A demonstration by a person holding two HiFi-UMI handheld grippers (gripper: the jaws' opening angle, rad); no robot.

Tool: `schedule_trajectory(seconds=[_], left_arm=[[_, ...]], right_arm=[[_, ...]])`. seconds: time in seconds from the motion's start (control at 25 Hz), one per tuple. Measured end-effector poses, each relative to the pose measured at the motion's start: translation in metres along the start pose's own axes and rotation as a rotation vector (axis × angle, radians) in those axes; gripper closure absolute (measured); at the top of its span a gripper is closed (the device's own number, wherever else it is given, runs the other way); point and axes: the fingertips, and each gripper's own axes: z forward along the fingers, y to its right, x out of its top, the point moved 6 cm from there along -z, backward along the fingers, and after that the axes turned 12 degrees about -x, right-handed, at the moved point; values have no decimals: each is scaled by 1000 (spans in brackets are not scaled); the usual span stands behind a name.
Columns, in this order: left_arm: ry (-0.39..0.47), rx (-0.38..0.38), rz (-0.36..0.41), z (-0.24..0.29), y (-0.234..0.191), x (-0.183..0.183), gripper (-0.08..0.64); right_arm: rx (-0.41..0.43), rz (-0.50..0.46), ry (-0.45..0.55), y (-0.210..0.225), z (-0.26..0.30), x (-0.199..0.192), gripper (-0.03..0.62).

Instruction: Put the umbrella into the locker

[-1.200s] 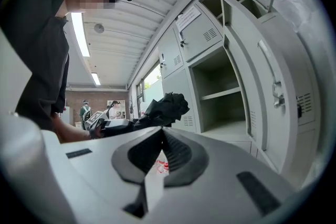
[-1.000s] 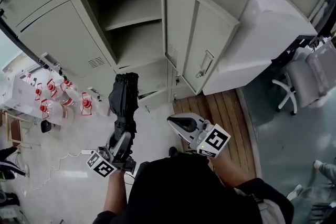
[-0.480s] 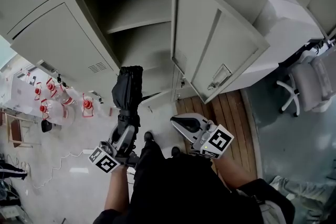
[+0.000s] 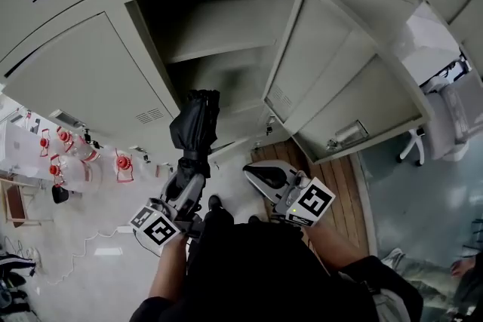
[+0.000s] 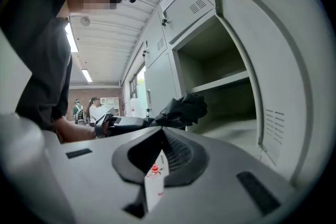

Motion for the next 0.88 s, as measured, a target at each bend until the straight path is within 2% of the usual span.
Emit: schedule_trajectory(seconds=[0.32, 0.52, 0.68, 0.88], left_arm=[[-96, -60, -83, 12, -28, 23, 316], [-142, -61, -86, 27, -43, 27, 316], [-151, -37, -89, 46, -46, 24, 316], [-137, 11, -45, 73, -44, 26, 316]], right_arm=[[-92, -27, -15, -5, 42, 9, 581], [-145, -18, -30, 0, 50, 8, 581], [-124, -21, -49, 8, 49, 5, 581], [-63, -39, -37, 26, 45, 15, 581]])
